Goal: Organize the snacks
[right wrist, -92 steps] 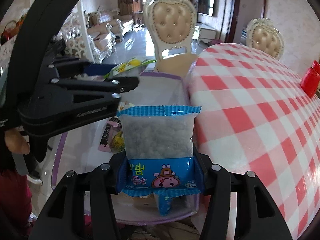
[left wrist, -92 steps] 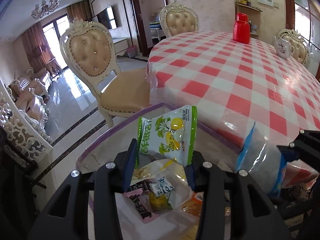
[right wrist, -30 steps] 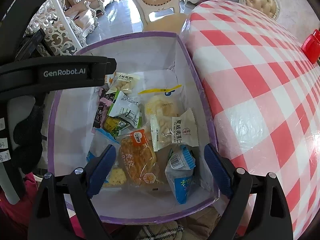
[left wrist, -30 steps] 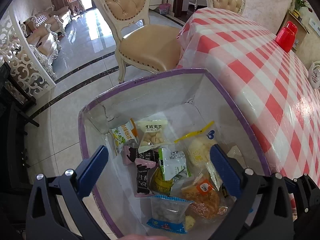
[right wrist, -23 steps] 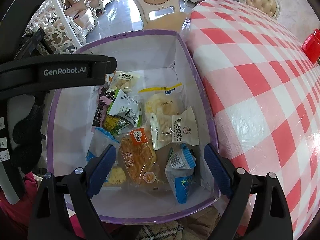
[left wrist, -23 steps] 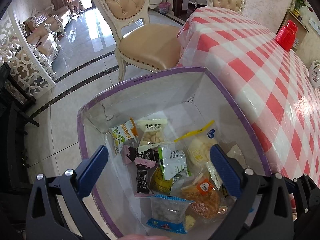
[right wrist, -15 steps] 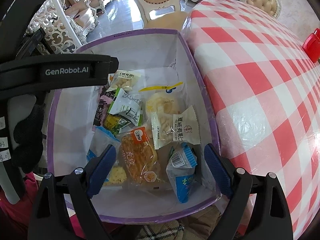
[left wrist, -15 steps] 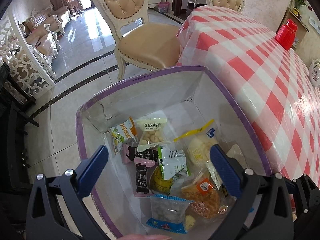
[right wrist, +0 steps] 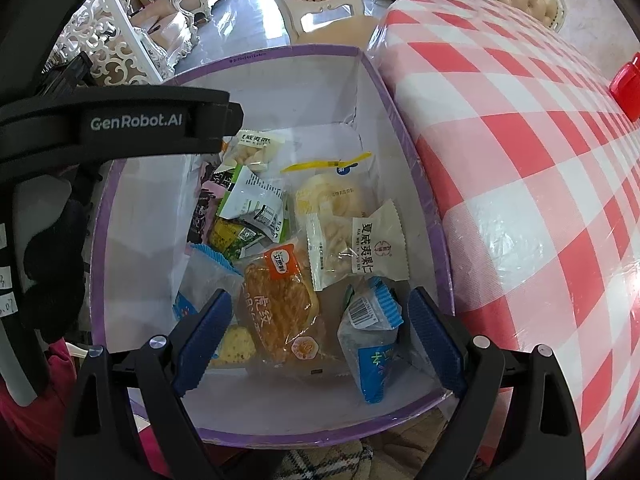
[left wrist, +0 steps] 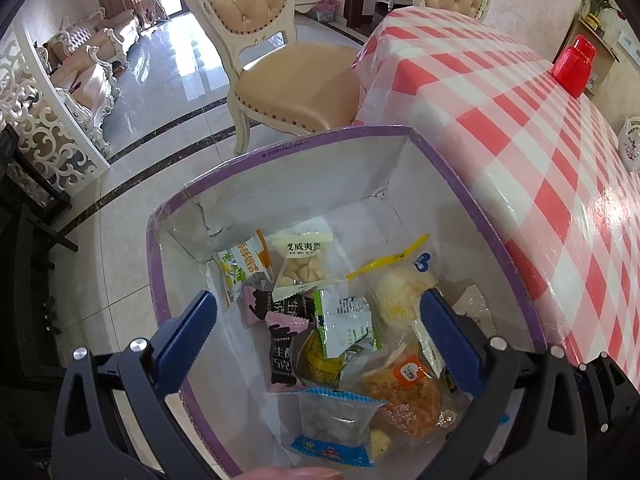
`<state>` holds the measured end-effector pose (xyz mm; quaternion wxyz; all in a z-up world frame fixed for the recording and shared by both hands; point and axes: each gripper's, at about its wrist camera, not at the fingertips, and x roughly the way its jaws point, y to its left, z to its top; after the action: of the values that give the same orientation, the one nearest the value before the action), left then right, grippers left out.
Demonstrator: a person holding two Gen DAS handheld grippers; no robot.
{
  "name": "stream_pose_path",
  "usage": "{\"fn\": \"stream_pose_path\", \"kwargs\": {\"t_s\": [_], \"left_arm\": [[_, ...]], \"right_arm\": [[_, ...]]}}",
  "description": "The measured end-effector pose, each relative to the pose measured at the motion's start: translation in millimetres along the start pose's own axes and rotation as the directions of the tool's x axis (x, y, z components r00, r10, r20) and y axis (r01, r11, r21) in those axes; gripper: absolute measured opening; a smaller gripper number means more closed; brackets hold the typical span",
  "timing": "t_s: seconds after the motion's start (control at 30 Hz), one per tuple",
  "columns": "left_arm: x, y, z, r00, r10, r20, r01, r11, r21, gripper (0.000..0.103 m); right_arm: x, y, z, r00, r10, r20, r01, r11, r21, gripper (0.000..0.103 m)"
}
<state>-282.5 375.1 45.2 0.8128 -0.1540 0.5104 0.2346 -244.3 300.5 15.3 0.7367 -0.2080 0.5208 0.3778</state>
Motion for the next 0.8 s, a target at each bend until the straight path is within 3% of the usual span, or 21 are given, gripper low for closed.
{"fn": "stream_pose_path", "kwargs": {"t_s": [0.8], "left_arm": [[10.2, 4.5, 2.8, 1.000, 0.009, -0.029, -0.010, 1.000, -0.030, 0.102]], "right_arm": [[2.2, -0.1, -0.5, 1.000, -0.001, -0.005, 0.001, 1.000, 0.005, 0.087]]}}
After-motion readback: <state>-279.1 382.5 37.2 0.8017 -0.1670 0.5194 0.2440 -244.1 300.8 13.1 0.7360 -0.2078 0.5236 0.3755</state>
